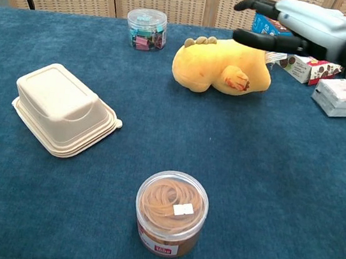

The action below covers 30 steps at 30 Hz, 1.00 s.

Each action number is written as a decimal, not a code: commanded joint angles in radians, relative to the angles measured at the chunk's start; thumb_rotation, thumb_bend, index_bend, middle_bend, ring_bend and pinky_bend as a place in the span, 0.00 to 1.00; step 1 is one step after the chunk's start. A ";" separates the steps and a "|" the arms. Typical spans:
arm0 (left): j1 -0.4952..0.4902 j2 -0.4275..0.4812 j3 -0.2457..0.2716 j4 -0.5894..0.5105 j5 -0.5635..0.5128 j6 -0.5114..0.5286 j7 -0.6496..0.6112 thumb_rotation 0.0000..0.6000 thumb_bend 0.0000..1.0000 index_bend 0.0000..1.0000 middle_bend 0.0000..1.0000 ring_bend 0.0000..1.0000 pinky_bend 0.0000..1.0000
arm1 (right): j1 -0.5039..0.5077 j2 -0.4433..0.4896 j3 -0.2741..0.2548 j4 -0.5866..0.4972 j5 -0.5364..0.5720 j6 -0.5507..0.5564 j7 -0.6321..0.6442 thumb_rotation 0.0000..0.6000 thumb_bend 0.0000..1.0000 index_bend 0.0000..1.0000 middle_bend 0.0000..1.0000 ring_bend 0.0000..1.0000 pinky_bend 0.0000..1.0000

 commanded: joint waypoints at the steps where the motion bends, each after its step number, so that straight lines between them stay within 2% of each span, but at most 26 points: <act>1: -0.010 0.001 -0.008 0.005 -0.024 -0.020 -0.004 1.00 0.00 0.00 0.00 0.00 0.00 | 0.098 -0.107 0.057 0.109 0.058 -0.057 -0.030 0.00 0.00 0.00 0.00 0.00 0.00; 6: -0.020 0.003 -0.018 0.014 -0.047 -0.044 -0.015 1.00 0.00 0.00 0.00 0.00 0.00 | 0.198 -0.204 0.092 0.234 0.112 -0.116 -0.036 0.00 0.00 0.00 0.00 0.00 0.00; 13: -0.020 0.007 -0.028 0.027 -0.051 -0.043 -0.041 1.00 0.00 0.00 0.00 0.00 0.00 | 0.323 -0.326 0.146 0.475 0.203 -0.178 -0.046 0.00 0.00 0.00 0.00 0.00 0.00; 20: -0.030 0.005 -0.036 0.047 -0.065 -0.065 -0.055 1.00 0.00 0.00 0.00 0.00 0.00 | 0.423 -0.415 0.182 0.638 0.264 -0.225 -0.036 0.00 0.00 0.00 0.00 0.00 0.00; 24: -0.038 0.002 -0.038 0.048 -0.073 -0.080 -0.044 1.00 0.00 0.00 0.00 0.00 0.00 | 0.477 -0.462 0.196 0.718 0.291 -0.252 -0.033 0.00 0.00 0.00 0.00 0.00 0.00; 30: -0.050 -0.004 -0.041 0.047 -0.089 -0.101 -0.022 1.00 0.00 0.00 0.00 0.00 0.00 | 0.529 -0.528 0.190 0.833 0.298 -0.290 0.017 0.00 0.00 0.00 0.00 0.00 0.00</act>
